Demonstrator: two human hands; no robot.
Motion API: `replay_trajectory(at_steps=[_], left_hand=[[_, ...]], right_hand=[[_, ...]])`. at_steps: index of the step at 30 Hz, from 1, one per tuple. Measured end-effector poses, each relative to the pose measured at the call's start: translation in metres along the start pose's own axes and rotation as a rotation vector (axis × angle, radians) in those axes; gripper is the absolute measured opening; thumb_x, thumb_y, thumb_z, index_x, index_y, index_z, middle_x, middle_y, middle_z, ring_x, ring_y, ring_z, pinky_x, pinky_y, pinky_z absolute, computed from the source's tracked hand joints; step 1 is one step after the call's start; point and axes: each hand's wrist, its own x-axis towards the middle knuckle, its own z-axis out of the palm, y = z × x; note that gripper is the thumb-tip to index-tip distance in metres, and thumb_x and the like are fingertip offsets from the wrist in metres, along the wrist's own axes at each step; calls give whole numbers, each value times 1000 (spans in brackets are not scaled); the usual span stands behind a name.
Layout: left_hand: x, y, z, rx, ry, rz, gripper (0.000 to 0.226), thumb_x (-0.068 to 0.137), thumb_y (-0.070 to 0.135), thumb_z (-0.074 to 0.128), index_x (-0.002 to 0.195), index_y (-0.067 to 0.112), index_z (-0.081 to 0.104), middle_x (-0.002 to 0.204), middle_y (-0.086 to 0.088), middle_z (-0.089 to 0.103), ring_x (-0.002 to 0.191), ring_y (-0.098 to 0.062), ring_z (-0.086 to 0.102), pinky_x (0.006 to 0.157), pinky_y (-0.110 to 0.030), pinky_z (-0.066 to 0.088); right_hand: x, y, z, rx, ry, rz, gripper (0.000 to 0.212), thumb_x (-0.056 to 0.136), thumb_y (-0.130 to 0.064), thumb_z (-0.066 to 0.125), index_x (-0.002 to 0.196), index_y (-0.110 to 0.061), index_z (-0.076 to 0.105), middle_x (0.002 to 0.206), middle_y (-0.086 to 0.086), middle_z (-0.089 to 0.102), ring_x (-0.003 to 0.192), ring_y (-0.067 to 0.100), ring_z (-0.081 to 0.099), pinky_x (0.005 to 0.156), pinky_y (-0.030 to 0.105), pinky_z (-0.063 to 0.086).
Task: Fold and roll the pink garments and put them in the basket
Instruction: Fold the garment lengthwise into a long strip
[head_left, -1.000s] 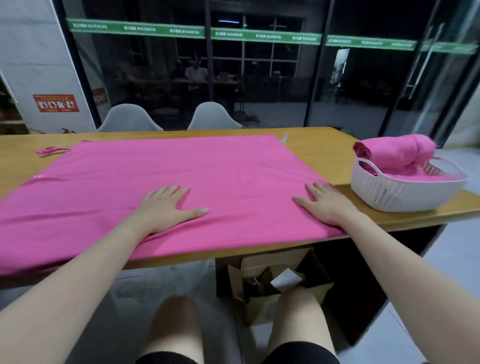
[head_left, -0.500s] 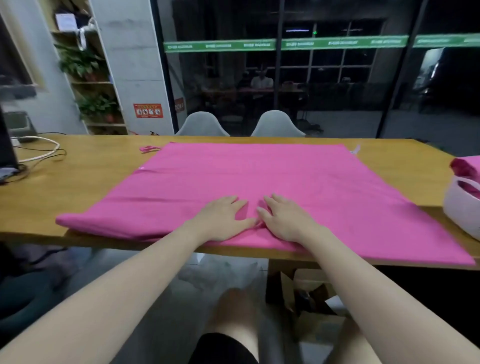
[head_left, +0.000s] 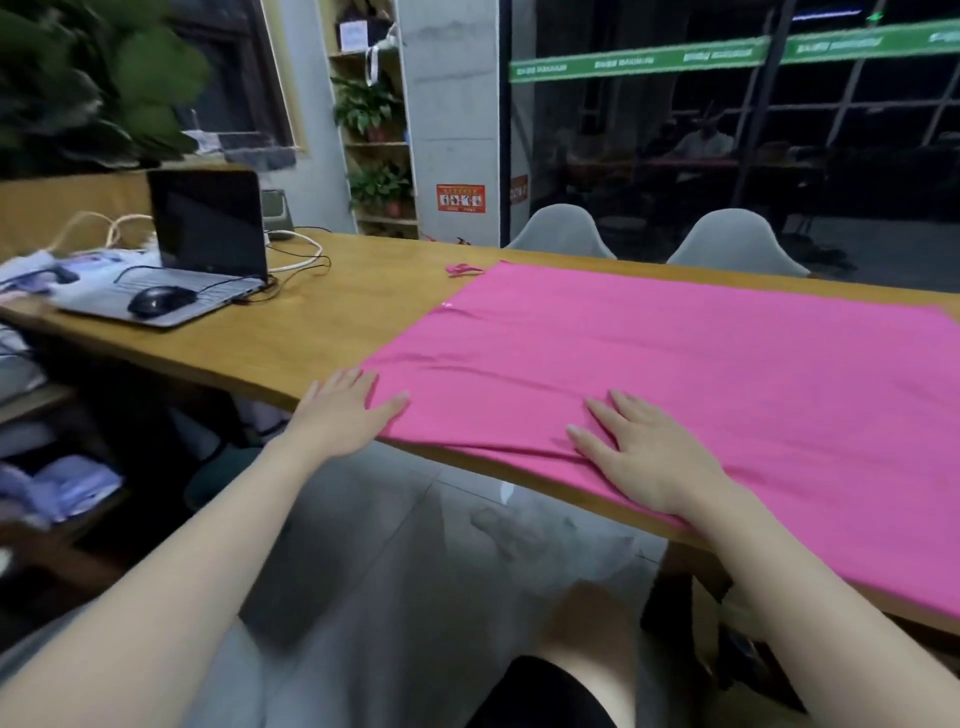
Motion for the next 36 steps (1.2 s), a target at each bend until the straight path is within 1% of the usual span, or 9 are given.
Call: replay_trajectory(at_steps=[4, 6, 9, 13, 18, 22, 30, 33, 36], left_hand=[[3, -7, 3, -7, -13, -5, 85, 98, 73, 14, 164, 19, 13, 171, -3, 5, 157, -23, 5, 126, -48, 4], [-2, -3, 5, 13, 96, 30, 80, 100, 68, 15, 156, 15, 35, 165, -7, 28, 154, -26, 21, 125, -50, 11], [-21, 13, 7, -103, 275, 202, 76, 99, 69, 17, 132, 16, 60, 139, -3, 57, 135, -23, 46, 118, -50, 30], [-51, 47, 8, -246, 216, 479, 75, 96, 76, 27, 143, 26, 57, 152, 8, 49, 141, -10, 40, 119, -40, 32], [-56, 57, 10, -286, 228, 481, 66, 96, 69, 35, 146, 30, 55, 154, 12, 47, 143, -7, 39, 120, -36, 31], [-50, 52, 12, -318, 204, 466, 69, 94, 76, 33, 146, 36, 54, 155, 17, 45, 144, -4, 38, 121, -41, 33], [-46, 39, 13, -276, 125, 484, 85, 78, 91, 44, 150, 45, 44, 158, 26, 34, 147, 3, 28, 123, -36, 27], [-47, 33, 15, -215, 109, 526, 91, 76, 91, 48, 154, 47, 34, 162, 26, 26, 150, 3, 21, 125, -37, 23], [-48, 31, 19, -182, 111, 545, 93, 77, 90, 46, 157, 45, 29, 164, 24, 21, 152, 2, 17, 127, -36, 18]], right_hand=[[-3, -6, -2, 5, 26, -28, 90, 91, -82, 12, 162, -29, 22, 170, 4, 14, 157, 22, 13, 127, 38, 10], [-8, -7, -1, 33, 143, -71, 88, 92, -83, 21, 156, -25, 40, 163, 4, 34, 150, 24, 30, 123, 40, 24], [-22, -9, 3, -17, 432, -263, 72, 88, -74, 47, 132, -18, 61, 131, 2, 60, 122, 25, 55, 103, 44, 44], [-44, -14, 16, -188, 585, -488, 40, 89, -55, 63, 94, -16, 57, 88, -2, 50, 78, 25, 50, 71, 41, 42], [-56, -4, 31, -347, 604, -505, 12, 96, -24, 61, 100, -14, 66, 99, 3, 59, 82, 28, 54, 69, 41, 42], [-63, -6, 36, -420, 660, -498, 20, 73, 1, 59, 87, -11, 67, 90, 6, 61, 77, 30, 55, 70, 40, 38], [-74, -16, 42, -391, 753, -570, 21, 77, 6, 53, 73, -14, 47, 74, 6, 43, 65, 28, 38, 62, 38, 27], [-76, -9, 42, -413, 746, -500, 7, 87, -10, 67, 85, -10, 60, 84, 7, 54, 71, 31, 48, 63, 42, 38], [-81, 1, 42, -428, 754, -462, 15, 93, -12, 60, 102, -4, 68, 98, 10, 65, 81, 34, 60, 69, 44, 45]])
